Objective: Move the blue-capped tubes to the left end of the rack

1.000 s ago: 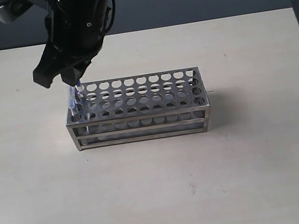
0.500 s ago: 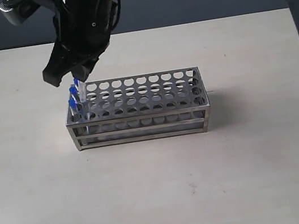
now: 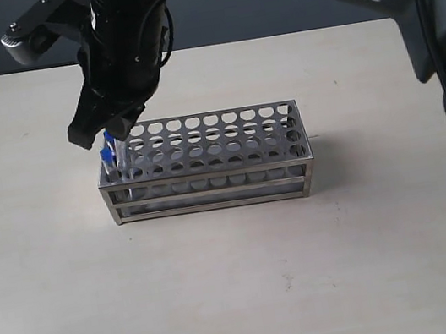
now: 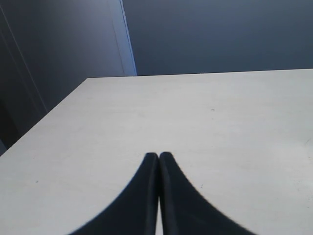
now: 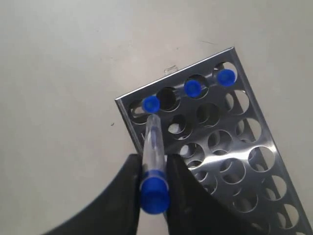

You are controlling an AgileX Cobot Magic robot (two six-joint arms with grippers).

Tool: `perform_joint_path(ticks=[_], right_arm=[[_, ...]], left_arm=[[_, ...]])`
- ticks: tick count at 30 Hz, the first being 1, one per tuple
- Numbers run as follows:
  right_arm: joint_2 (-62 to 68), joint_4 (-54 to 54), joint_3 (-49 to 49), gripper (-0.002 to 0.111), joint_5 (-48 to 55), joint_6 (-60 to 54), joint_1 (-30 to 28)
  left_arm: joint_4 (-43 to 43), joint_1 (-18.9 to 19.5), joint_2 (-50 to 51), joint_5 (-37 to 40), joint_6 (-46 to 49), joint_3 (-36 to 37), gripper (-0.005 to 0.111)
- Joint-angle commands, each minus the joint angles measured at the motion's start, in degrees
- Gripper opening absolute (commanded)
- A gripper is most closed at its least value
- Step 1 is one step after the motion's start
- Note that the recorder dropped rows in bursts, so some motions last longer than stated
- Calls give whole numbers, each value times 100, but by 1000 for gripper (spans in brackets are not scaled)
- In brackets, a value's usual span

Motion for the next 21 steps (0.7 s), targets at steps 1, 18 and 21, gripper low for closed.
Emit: perform_joint_path(ticks=[1, 18, 21], right_arm=[[18, -108, 1, -1, -76, -66, -19], [281, -50, -460, -1, 21, -160, -9], [392, -75, -460, -1, 18, -160, -9]], left_arm=[[6, -45, -21, -68, -21, 29, 0], [6, -45, -21, -68, -21, 29, 0], [6, -45, -21, -68, -21, 29, 0]])
